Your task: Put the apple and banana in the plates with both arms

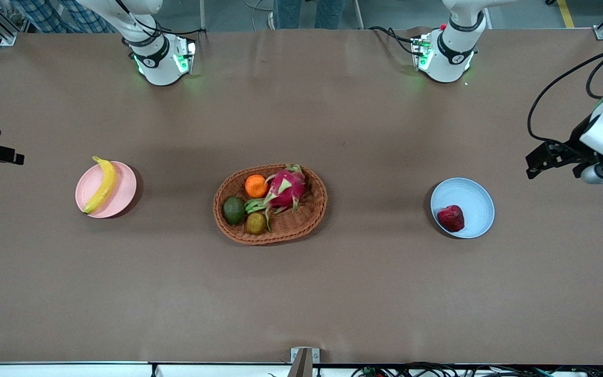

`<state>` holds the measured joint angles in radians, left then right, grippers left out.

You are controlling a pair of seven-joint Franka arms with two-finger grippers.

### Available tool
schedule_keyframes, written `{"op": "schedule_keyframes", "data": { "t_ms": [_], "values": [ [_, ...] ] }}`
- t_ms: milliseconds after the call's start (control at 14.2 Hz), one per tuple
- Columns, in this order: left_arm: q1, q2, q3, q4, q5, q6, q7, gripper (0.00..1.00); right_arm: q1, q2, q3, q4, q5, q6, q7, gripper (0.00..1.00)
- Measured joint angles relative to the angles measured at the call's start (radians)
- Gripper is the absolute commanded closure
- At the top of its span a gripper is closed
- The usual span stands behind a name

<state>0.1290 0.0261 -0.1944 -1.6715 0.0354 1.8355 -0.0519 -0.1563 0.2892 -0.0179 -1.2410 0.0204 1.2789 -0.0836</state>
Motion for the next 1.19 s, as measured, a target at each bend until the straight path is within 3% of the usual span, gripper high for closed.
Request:
{"op": "schedule_keyframes", "data": {
  "t_ms": [421, 1193],
  "values": [
    [0.000, 0.001, -0.002, 0.096, -0.021, -0.100, 0.014, 0.00, 0.036, -0.064, 0.006, 0.006, -0.001, -0.026, 0.000, 0.00],
    [0.002, 0.003, 0.000, 0.130, -0.024, -0.107, 0.014, 0.00, 0.077, -0.277, -0.002, -0.230, -0.001, 0.057, -0.001, 0.00]
  ]
}}
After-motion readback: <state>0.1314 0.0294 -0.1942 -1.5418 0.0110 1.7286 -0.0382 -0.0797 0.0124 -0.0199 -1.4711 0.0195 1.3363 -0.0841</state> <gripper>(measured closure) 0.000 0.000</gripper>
